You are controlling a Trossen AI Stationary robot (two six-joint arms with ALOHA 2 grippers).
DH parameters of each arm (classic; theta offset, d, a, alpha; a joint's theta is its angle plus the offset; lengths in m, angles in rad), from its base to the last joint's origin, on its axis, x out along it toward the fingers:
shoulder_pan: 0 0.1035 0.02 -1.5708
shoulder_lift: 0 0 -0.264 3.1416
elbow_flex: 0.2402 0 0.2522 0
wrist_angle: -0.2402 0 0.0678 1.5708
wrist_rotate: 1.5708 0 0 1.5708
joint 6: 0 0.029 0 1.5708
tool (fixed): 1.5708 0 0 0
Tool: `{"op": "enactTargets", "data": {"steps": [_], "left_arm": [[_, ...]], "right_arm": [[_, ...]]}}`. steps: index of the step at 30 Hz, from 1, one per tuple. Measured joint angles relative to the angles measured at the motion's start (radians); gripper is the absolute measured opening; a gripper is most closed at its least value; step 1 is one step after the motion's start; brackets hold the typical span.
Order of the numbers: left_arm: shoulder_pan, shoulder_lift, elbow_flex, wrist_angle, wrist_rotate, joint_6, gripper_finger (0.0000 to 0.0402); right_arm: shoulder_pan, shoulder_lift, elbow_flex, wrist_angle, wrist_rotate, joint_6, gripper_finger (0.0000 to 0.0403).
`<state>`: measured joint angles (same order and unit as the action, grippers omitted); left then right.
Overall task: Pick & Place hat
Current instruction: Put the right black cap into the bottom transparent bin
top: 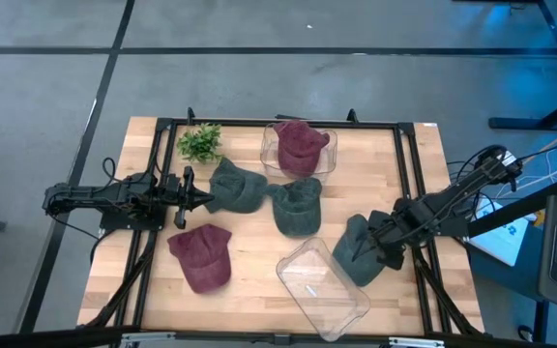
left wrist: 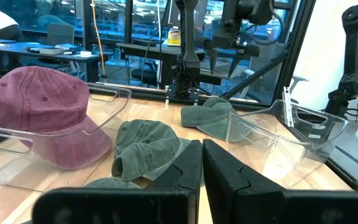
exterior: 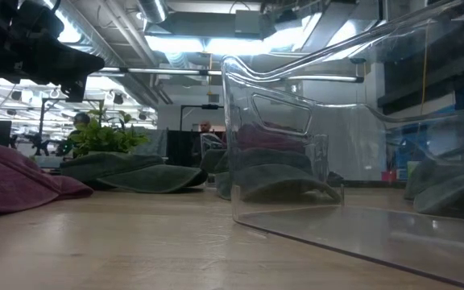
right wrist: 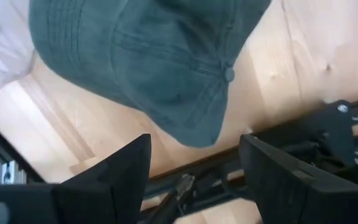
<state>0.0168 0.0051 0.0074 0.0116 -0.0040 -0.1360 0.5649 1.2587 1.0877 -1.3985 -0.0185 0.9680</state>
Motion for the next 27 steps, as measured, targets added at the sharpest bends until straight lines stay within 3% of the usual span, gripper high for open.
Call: {"op": "enactTargets", "data": {"steps": [27], "left_arm": [[0.0, 0.0, 0.0, 0.0, 0.0, 0.0, 0.0013]], "right_arm": [[-0.162, 0.0, -0.331, 0.305, 0.036, -0.006, 0.0244]]}}
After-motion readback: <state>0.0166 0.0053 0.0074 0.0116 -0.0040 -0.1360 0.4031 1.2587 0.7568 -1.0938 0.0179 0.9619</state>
